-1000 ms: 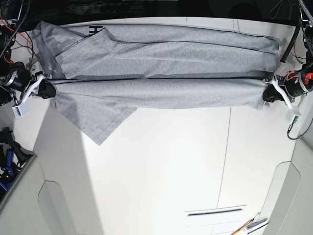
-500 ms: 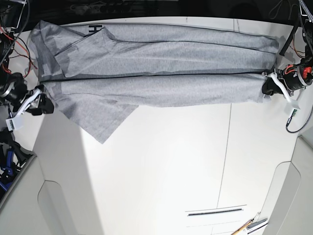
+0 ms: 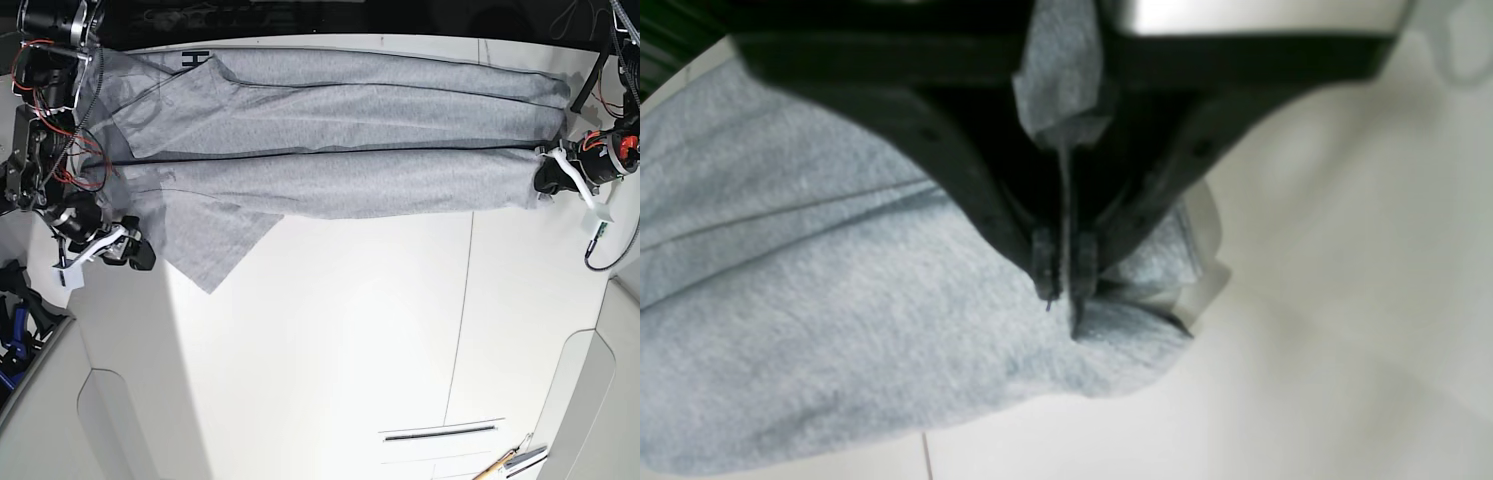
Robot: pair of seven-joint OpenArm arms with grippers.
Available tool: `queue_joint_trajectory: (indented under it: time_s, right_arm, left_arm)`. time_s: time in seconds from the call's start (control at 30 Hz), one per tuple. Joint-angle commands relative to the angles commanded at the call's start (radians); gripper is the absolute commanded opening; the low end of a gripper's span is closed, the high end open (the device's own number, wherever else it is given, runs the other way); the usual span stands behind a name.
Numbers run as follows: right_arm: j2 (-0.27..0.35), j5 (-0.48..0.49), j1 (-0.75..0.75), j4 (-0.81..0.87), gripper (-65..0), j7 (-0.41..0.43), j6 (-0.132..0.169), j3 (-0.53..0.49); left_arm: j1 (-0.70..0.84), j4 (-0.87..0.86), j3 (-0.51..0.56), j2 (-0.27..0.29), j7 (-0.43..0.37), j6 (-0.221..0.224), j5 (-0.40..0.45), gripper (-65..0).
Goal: Fold the T-shirt properly
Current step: 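Fold the hem edge over with both grippers onto the first fold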
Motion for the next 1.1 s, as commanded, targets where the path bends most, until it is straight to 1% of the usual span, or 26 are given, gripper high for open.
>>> queue_joint_trajectory:
  time_s: [0.2, 0.3, 0.33, 0.37, 0.43, 0.47, 0.5, 0.57, 0.6, 0.67, 0.73, 0.8, 0.93, 1.0, 1.1]
  right_arm:
    - [-0.012, 0.025, 0.000, 0.008, -27.5, -0.010, 0.002, -0.178]
    - [-0.021, 0.022, 0.000, 0.020, -28.2, -0.037, 0.001, -0.251]
    - [-0.023, 0.022, 0.000, 0.026, -32.8, -0.047, 0.000, -0.262]
    - [-0.026, 0.022, 0.000, 0.029, -40.3, -0.055, 0.000, -0.268]
    - [-0.032, 0.023, 0.000, 0.034, -61.1, -0.055, 0.000, -0.264]
    - [-0.032, 0.023, 0.000, 0.040, -65.0, -0.055, 0.000, -0.262]
    - [-0.031, 0.023, 0.000, 0.048, -65.0, -0.056, 0.000, -0.257]
    - [-0.031, 0.031, -0.001, 0.081, -65.0, -0.072, 0.000, -0.237]
    - [-0.031, 0.035, -0.001, 0.107, -65.0, -0.106, 0.000, -0.221]
    - [-0.031, 0.057, -0.003, 0.178, -65.0, -0.206, 0.001, -0.177]
    - [-0.031, 0.117, -0.020, 0.267, -65.0, -0.316, 0.002, -0.117]
    - [-0.030, 0.191, -0.070, 0.378, -65.0, -0.380, 0.002, -0.049]
    - [-0.027, 0.282, -0.212, 0.594, -65.0, -0.454, 0.002, 0.068]
    - [-0.010, 0.323, -0.302, 0.682, -65.0, -0.459, 0.002, 0.108]
    - [-0.008, 0.367, -0.430, 0.800, -65.0, -0.459, 0.003, 0.187]
  left_arm:
    - [0.000, 0.000, 0.000, 0.000, -0.001, 0.000, -0.008, -65.0]
    - [0.000, 0.000, 0.000, 0.000, 0.000, 0.000, -0.007, -65.0]
    - [0.000, 0.000, 0.000, 0.000, 0.000, 0.000, -0.007, -65.0]
    - [0.000, 0.000, 0.000, 0.000, 0.000, 0.000, -0.008, -65.0]
    - [0.000, 0.000, 0.000, 0.000, 0.000, 0.000, -0.008, -65.0]
    - [0.000, 0.000, 0.000, 0.000, 0.000, 0.000, -0.015, -65.0]
    - [0.000, 0.000, 0.000, 0.000, 0.002, 0.000, -0.023, -65.0]
    - [-0.001, 0.003, 0.000, -0.001, 0.003, 0.000, -0.037, -65.0]
    - [-0.001, 0.012, 0.000, -0.001, 0.006, 0.000, -0.037, -65.0]
    - [0.000, 0.048, 0.000, -0.001, 0.045, 0.000, -0.040, -65.0]
    - [0.002, 0.089, 0.000, -0.001, 0.110, 0.000, -0.066, -65.0]
    - [0.015, 0.126, 0.000, -0.006, 0.151, 0.000, -0.093, -65.0]
    - [0.059, 0.177, -0.033, -0.017, 0.156, 0.000, -0.093, -65.0]
    - [0.089, 0.196, -0.078, -0.017, 0.156, 0.000, -0.093, -65.0]
    - [0.137, 0.208, -0.148, -0.017, 0.157, 0.000, -0.111, -65.0]
